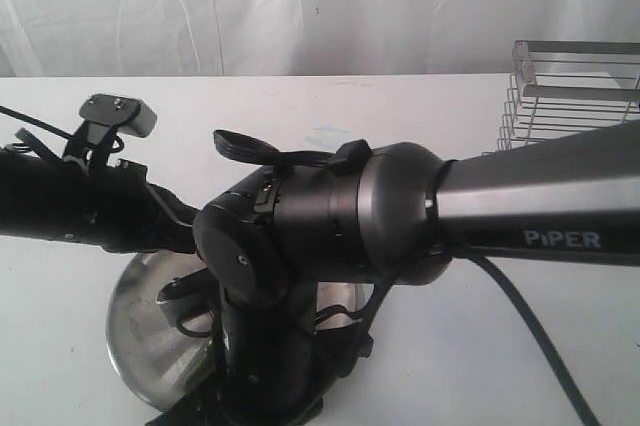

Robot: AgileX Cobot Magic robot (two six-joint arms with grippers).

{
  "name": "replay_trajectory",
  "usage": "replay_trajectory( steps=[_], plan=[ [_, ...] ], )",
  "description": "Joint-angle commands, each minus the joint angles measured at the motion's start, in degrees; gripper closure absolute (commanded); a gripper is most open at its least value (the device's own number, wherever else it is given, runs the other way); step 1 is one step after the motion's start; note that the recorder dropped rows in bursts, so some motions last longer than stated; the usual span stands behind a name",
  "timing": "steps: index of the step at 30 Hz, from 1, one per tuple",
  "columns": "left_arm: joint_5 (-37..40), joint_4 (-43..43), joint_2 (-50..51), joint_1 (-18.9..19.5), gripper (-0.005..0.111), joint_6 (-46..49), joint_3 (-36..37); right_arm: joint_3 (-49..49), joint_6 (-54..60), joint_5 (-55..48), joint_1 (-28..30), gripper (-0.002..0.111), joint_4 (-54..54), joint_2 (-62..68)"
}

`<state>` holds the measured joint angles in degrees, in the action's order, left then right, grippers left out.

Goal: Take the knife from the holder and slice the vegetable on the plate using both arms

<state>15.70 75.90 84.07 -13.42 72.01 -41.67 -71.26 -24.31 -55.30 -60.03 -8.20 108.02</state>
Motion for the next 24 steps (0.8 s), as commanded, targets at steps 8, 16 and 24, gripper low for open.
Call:
replay_trajectory(
  steps=[8, 16, 24],
  plan=[
    [-1.18, -7.96, -5.41, -0.37, 0.107, -9.24, -0.05, -0.02, -4.05, 3.13, 0.08, 0.108, 6.07, -0.83],
    [3.96, -12.95, -16.21, -0.37, 0.107, -7.92, -0.05, -0.02, -9.35, 1.90, 0.71, 0.108, 19.59, -5.66],
    [5.73, -21.40, -14.87, -1.20, 0.107, -1.52, 7.43, -0.02, -4.97, -3.66, 8.25, 0.108, 22.71, -10.89]
  ],
)
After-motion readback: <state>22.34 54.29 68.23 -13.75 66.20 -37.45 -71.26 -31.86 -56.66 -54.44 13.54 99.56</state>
